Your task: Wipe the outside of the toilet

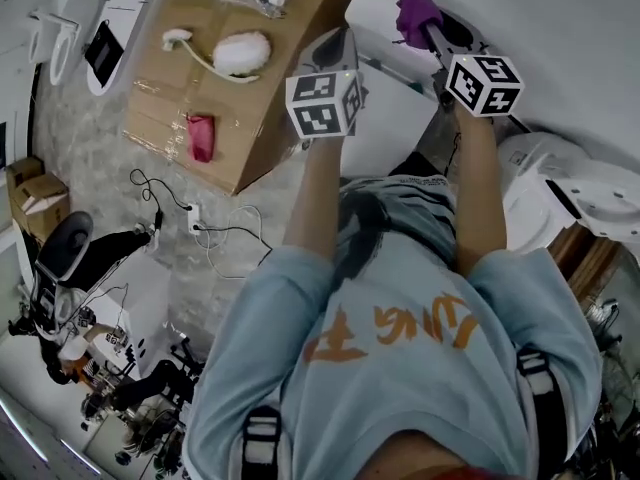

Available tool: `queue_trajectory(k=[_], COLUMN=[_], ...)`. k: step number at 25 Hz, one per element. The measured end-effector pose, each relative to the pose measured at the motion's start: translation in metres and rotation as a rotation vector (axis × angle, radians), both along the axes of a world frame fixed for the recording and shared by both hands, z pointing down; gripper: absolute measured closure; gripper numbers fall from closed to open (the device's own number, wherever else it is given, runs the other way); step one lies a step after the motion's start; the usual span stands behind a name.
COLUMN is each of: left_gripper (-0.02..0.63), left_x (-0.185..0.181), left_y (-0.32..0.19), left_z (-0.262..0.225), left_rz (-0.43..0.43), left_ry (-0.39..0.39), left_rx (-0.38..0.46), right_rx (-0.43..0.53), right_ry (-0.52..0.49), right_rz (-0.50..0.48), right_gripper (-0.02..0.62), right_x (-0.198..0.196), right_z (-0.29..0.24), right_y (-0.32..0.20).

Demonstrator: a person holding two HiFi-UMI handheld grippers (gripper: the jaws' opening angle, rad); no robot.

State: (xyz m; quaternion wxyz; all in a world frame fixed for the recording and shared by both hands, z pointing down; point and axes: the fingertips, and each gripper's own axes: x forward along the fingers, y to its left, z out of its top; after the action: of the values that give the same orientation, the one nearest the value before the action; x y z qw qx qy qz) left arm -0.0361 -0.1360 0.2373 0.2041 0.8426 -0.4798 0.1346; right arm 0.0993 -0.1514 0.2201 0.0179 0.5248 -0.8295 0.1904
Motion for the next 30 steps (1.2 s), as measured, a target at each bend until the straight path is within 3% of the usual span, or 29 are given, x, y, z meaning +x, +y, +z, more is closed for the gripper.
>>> queue_trajectory(k=[6,17,25,30], left_gripper=[0.581,0.581,0.581,0.581], left_x=[0.016,0.029,0.013,0.015], left_y=[-0.011,-0.038,-0.044,-0.044], left_z=[0.019,0.050,0.077,0.082], left_rz=[0.028,-0.050,-0.159,-0.175], left_ry=[-0.058,-0.058,-0.046,-0.038], left_rx=[-0.041,-0.113,-0.186,-0.202], right_rx=[-0.016,0.024,0.025,0.020], right_ry=[0.042,0.280,0.421,0.485], right_rz=[-0.114,-0.418,-0.623,-0.674], right_gripper=[0.515,0.514,0.515,0.515], right_x=[-0.001,-0.033,-0.061,-0.077], right_z=[0.024,0.077,0.129,0.155], right_y=[-0.030,-0.088,-0.131,-0.146])
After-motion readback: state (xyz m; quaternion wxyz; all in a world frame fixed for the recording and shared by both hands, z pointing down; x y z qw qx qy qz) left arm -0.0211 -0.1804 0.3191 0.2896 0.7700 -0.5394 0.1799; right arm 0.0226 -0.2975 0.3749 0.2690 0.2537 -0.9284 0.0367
